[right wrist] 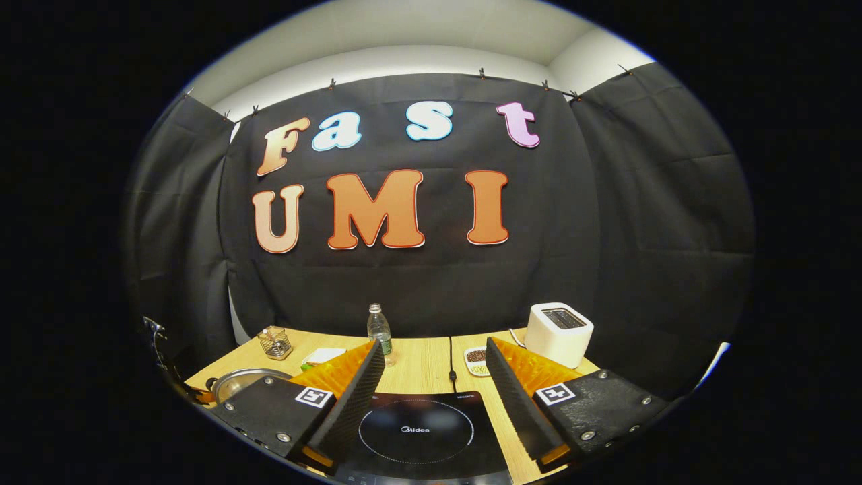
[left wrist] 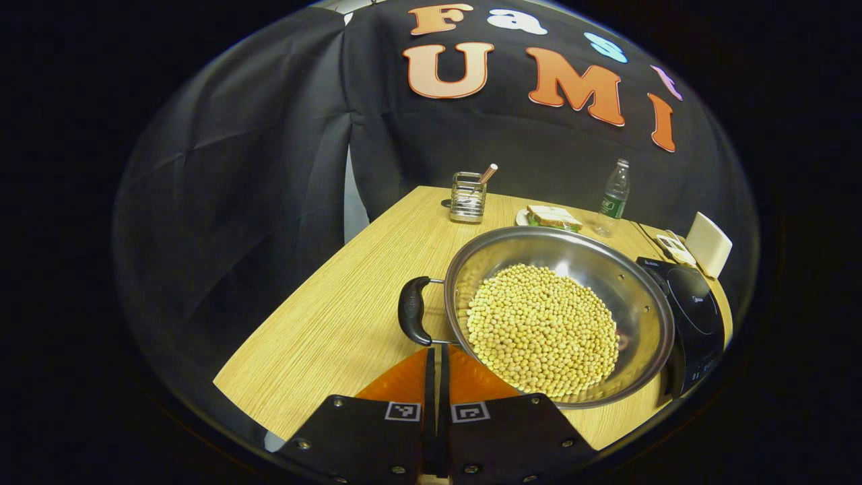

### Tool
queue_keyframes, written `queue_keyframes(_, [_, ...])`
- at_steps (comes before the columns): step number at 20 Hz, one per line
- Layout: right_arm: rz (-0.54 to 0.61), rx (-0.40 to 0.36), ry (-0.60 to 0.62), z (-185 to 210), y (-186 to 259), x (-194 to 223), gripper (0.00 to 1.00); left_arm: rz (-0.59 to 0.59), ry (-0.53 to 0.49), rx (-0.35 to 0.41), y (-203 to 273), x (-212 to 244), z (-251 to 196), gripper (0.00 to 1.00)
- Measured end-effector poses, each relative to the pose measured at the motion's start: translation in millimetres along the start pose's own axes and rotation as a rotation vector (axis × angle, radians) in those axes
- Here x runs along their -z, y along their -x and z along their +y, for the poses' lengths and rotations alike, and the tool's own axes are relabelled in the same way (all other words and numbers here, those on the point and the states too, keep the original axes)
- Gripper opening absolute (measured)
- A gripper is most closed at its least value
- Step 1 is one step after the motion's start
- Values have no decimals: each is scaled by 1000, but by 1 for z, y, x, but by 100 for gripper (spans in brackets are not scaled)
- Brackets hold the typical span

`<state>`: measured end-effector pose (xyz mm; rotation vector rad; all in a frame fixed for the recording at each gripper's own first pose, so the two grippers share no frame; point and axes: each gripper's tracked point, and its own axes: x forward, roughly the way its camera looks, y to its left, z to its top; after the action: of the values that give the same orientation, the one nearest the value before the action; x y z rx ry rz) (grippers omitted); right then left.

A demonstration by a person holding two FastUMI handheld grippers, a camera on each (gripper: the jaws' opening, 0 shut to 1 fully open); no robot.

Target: First push the handle of the pot to place it horizontally, then grasp the pot with both hands and set it on the induction cooktop.

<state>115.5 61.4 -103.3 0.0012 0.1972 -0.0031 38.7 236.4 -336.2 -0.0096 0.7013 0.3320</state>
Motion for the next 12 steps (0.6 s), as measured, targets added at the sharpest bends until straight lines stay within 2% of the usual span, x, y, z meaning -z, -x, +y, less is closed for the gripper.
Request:
queue_keyframes(1, [2, 0, 3, 0, 0, 1, 94, 2, 7, 1, 0, 0, 1, 7])
queue_keyframes(2, [4, 4, 5, 0, -1, 2, 94, 5, 13, 3, -2, 0, 2, 2])
queue_keyframes(12, [23, -8, 12, 18, -4, 11, 94, 9, 31, 11, -17, -2, 11, 2])
